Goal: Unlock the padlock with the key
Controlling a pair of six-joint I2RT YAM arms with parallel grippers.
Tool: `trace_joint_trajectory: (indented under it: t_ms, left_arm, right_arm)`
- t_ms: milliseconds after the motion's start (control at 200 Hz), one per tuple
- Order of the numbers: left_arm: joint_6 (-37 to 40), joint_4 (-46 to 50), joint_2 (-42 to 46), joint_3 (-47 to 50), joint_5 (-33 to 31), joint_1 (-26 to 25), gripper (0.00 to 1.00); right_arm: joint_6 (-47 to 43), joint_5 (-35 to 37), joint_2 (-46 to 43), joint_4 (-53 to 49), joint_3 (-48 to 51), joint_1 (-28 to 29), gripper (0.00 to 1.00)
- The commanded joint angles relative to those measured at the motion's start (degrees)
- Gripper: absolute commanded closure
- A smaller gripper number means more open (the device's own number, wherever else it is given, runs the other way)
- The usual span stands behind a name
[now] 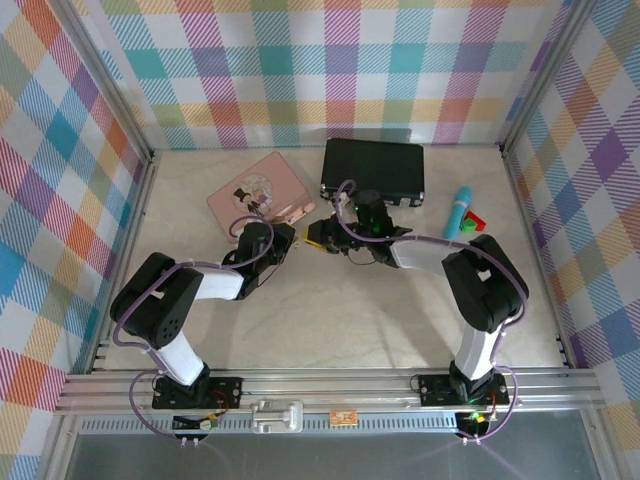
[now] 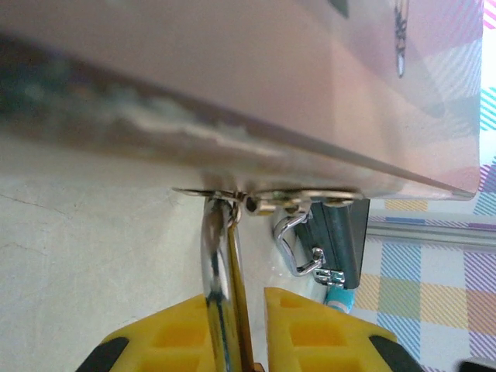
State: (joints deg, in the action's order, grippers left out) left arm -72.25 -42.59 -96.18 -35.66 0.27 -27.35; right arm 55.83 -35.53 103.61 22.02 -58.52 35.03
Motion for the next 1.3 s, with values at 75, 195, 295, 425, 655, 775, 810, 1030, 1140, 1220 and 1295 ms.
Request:
trace_joint_trajectory:
  t_ms: [75,195,295,425,655,775,810,1030,1140,1220,1295]
  left_arm:
    - [-3.9,-10.0,-2.9,0.0,1.3,-1.1,1.0]
    - [-4.1,-11.2,-4.3,-0.4,2.6,-1.2,1.0]
    - [-3.6,-10.5,-4.4,-0.4,2.5,-1.5,1.0]
    - [-3.7,-10.9,-4.2,0.2,2.4,-1.6,1.0]
    - [-2.5,-12.4,-3.0,1.9,1.6,-2.4,1.0]
    - [-4.0,-16.2,-4.4,3.6,1.0,-2.5,1.0]
    - [-4.4,-17.0,-4.9,3.7,1.0,-2.5,1.0]
    - [-4.1,-19.9,-6.0,3.3,1.6,-2.9,1.0]
    - [-4.1,-20.1,-6.0,3.7,1.1,-3.1,1.0]
    - [-4.2,-20.9,-6.0,4.1,0.6,-3.3,1.0]
    - [-4.0,-20.8,-5.9,3.9,0.3,-3.4,1.0]
  right_arm:
    - [0.9,1.3,3.1,4.4,1.0,1.7,0.72]
    - [0.6,2.5,3.8,7.7,1.3,1.6,0.69]
    - [1.0,3.1,5.7,8.6,0.6,1.6,0.69]
    - [4.5,2.2,9.2,14.6,0.3,0.5,0.71]
    - [9.5,2.9,11.5,22.3,0.4,0.2,0.79]
    - [12.5,3.7,10.8,25.1,1.5,0.2,0.79]
    - [12.8,4.5,10.4,25.3,2.0,0.2,0.79]
    - [17.0,6.9,11.6,28.2,2.9,0.2,0.88]
    - [21.6,8.0,13.1,32.6,3.4,0.1,0.95]
    - [26.7,8.6,14.1,36.5,3.5,0.1,1.0]
    - [33.9,9.3,14.5,40.1,3.8,0.3,1.0]
